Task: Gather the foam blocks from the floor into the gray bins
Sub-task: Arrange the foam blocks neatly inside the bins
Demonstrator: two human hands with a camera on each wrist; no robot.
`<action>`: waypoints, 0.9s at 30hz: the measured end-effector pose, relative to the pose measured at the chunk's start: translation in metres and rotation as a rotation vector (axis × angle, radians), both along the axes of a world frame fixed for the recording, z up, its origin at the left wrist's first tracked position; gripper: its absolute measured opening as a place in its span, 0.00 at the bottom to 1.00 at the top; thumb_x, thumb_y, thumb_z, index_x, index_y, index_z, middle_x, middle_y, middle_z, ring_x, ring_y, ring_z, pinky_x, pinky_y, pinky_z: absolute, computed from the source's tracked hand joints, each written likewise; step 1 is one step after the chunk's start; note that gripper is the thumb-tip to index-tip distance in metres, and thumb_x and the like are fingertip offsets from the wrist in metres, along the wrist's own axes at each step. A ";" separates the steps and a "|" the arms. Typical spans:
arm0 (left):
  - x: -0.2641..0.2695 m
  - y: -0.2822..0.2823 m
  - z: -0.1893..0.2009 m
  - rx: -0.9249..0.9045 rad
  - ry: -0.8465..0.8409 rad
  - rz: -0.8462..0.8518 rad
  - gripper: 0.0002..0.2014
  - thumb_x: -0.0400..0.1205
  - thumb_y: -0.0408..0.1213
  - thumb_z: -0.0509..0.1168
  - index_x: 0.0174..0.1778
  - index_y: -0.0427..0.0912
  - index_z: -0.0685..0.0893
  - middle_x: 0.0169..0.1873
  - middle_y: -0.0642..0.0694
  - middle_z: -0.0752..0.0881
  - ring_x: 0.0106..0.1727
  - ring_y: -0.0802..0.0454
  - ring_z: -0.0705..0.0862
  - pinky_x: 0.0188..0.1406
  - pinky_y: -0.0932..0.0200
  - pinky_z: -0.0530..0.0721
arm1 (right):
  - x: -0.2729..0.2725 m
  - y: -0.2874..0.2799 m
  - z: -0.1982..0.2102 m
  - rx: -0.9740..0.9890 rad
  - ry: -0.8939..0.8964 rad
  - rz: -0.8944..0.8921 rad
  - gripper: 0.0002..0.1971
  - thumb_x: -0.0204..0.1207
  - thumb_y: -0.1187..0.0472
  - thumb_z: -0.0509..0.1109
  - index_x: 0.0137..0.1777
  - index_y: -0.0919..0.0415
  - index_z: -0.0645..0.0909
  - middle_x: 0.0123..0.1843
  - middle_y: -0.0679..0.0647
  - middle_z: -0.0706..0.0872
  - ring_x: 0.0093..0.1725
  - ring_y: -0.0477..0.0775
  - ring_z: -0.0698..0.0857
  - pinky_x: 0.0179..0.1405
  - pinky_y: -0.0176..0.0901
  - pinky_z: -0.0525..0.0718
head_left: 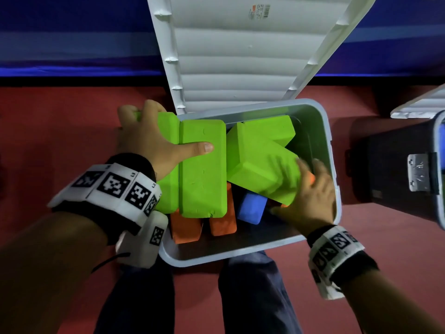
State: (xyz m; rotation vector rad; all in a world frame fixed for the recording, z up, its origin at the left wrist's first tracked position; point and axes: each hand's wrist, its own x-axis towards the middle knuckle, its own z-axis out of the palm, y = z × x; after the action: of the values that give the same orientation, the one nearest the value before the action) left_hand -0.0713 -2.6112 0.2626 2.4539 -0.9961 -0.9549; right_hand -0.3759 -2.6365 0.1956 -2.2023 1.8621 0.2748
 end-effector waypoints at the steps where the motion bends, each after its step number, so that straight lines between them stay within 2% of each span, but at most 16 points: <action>1: -0.001 0.000 0.000 -0.007 0.004 0.004 0.47 0.45 0.70 0.72 0.57 0.51 0.70 0.61 0.46 0.63 0.59 0.53 0.68 0.62 0.56 0.71 | 0.006 0.001 -0.004 0.178 0.072 0.102 0.69 0.45 0.41 0.85 0.84 0.44 0.43 0.83 0.66 0.52 0.81 0.66 0.57 0.76 0.64 0.57; 2: -0.001 -0.001 0.000 -0.009 0.002 0.004 0.45 0.47 0.69 0.74 0.56 0.51 0.70 0.59 0.47 0.63 0.58 0.54 0.68 0.62 0.57 0.71 | 0.014 0.003 -0.009 0.307 0.091 0.145 0.70 0.49 0.41 0.84 0.82 0.40 0.35 0.85 0.60 0.43 0.84 0.62 0.48 0.78 0.66 0.51; 3: -0.001 -0.001 -0.001 -0.007 -0.002 0.002 0.44 0.48 0.68 0.76 0.56 0.51 0.70 0.58 0.48 0.62 0.57 0.54 0.67 0.62 0.57 0.71 | 0.021 0.004 -0.016 0.370 0.075 0.114 0.68 0.52 0.41 0.83 0.82 0.40 0.34 0.85 0.56 0.40 0.84 0.60 0.45 0.80 0.66 0.49; 4: 0.000 -0.001 -0.001 -0.003 -0.006 0.001 0.43 0.49 0.67 0.77 0.56 0.51 0.70 0.57 0.49 0.61 0.56 0.55 0.67 0.61 0.58 0.70 | 0.027 0.004 -0.021 0.370 0.042 0.075 0.66 0.54 0.41 0.83 0.83 0.42 0.38 0.85 0.56 0.41 0.84 0.60 0.46 0.80 0.66 0.52; 6: 0.001 -0.001 -0.002 0.004 -0.013 -0.001 0.43 0.50 0.66 0.77 0.56 0.51 0.70 0.55 0.50 0.60 0.55 0.55 0.66 0.60 0.59 0.70 | 0.039 0.000 -0.022 0.239 0.033 0.062 0.59 0.51 0.40 0.83 0.81 0.48 0.55 0.83 0.60 0.58 0.80 0.65 0.62 0.74 0.67 0.64; 8: 0.000 -0.001 -0.003 0.003 -0.014 -0.003 0.43 0.50 0.66 0.77 0.56 0.51 0.70 0.55 0.50 0.60 0.55 0.55 0.66 0.61 0.58 0.70 | 0.041 -0.009 -0.021 0.111 0.006 0.087 0.51 0.45 0.41 0.84 0.71 0.52 0.68 0.69 0.61 0.77 0.64 0.67 0.78 0.60 0.64 0.75; 10: 0.000 0.000 -0.002 0.005 -0.010 -0.002 0.43 0.50 0.66 0.78 0.56 0.51 0.71 0.56 0.49 0.61 0.57 0.52 0.68 0.62 0.56 0.71 | 0.038 -0.022 -0.012 0.008 -0.033 0.082 0.46 0.47 0.44 0.83 0.68 0.55 0.73 0.59 0.59 0.82 0.56 0.66 0.81 0.53 0.60 0.76; 12: 0.000 0.000 -0.003 0.019 -0.003 0.001 0.43 0.49 0.67 0.77 0.56 0.52 0.71 0.59 0.48 0.63 0.61 0.49 0.70 0.64 0.54 0.72 | 0.029 -0.039 0.003 -0.016 -0.118 -0.093 0.44 0.51 0.45 0.83 0.68 0.58 0.73 0.59 0.60 0.83 0.57 0.66 0.81 0.54 0.58 0.76; 16: 0.000 -0.001 -0.001 0.039 0.008 0.010 0.44 0.48 0.68 0.76 0.56 0.54 0.71 0.61 0.47 0.63 0.65 0.46 0.71 0.69 0.51 0.73 | 0.000 -0.077 0.028 -0.185 -0.487 -0.691 0.41 0.59 0.55 0.83 0.68 0.66 0.66 0.63 0.66 0.80 0.62 0.66 0.81 0.57 0.51 0.77; 18: -0.002 -0.003 -0.001 0.042 0.011 0.015 0.43 0.47 0.69 0.76 0.55 0.55 0.70 0.61 0.47 0.63 0.65 0.45 0.71 0.69 0.50 0.73 | -0.008 -0.089 0.024 -0.239 -0.568 -0.858 0.39 0.61 0.57 0.82 0.67 0.68 0.65 0.63 0.67 0.80 0.62 0.64 0.81 0.56 0.49 0.77; 23: -0.005 -0.008 0.001 0.051 0.016 0.016 0.42 0.50 0.67 0.77 0.56 0.54 0.70 0.55 0.52 0.59 0.64 0.47 0.72 0.65 0.53 0.73 | 0.007 -0.076 -0.003 -0.214 -0.613 -0.859 0.40 0.57 0.58 0.84 0.63 0.69 0.63 0.60 0.64 0.79 0.58 0.61 0.81 0.57 0.49 0.79; 27: -0.012 -0.011 0.002 0.051 0.007 0.012 0.43 0.49 0.68 0.76 0.56 0.54 0.71 0.56 0.51 0.60 0.64 0.46 0.72 0.65 0.54 0.73 | 0.001 -0.066 -0.004 -0.220 -0.608 -0.920 0.41 0.57 0.56 0.84 0.63 0.69 0.64 0.62 0.64 0.77 0.59 0.61 0.80 0.54 0.44 0.75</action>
State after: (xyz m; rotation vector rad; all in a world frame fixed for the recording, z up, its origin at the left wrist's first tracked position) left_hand -0.0829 -2.6227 0.2642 2.4927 -0.9655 -0.9965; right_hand -0.3750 -2.7023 0.1914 -1.0899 2.2972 -0.7017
